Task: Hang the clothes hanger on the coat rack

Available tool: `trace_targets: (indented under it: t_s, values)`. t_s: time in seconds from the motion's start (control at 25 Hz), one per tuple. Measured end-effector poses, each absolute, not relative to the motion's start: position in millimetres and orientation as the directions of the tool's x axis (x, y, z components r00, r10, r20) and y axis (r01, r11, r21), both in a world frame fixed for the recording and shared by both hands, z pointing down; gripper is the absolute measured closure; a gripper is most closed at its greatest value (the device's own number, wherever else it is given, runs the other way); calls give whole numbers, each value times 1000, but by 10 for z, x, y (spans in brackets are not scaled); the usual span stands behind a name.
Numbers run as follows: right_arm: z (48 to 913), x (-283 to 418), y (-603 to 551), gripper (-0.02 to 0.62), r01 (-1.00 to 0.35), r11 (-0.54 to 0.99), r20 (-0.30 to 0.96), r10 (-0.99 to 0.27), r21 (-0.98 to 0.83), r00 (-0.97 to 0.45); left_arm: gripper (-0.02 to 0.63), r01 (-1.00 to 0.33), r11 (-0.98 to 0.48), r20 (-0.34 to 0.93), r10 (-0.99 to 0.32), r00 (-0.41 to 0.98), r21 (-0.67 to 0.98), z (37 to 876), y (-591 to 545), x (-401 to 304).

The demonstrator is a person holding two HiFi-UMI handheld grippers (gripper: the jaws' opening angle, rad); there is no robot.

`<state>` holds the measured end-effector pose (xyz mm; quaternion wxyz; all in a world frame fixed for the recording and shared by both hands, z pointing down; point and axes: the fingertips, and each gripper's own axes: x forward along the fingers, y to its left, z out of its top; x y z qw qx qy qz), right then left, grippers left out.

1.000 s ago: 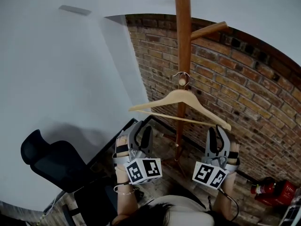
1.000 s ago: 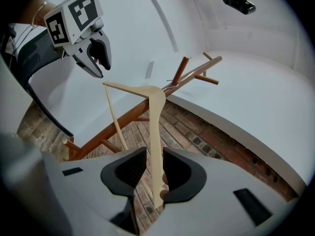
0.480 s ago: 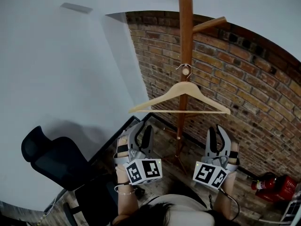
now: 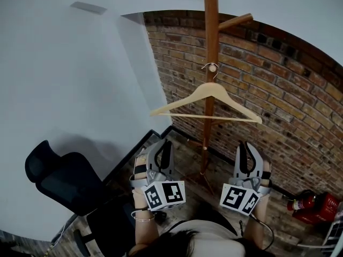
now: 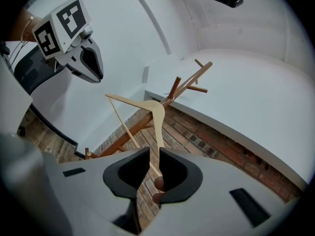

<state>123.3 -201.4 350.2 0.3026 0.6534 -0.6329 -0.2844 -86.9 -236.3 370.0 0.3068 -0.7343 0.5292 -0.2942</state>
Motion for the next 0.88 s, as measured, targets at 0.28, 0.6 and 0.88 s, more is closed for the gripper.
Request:
trace_targets:
  t_s: [0.28, 0.6, 0.88]
  values:
    - [3490, 1193, -1800, 549, -642, -57, -11, -997, 765, 74, 586, -598, -271, 123, -953, 276, -754, 3773, -2139, -986]
    - [3479, 1086, -1519, 555, -678, -55, -16, -998, 733, 64, 593, -617, -284, 120, -948, 293, -734, 3782, -1837, -1035]
    - [3500, 1029, -1304, 558, -750, -25, 5, -999, 661, 38, 595, -658, -318, 129, -939, 319, -683, 3818, -1614, -1075]
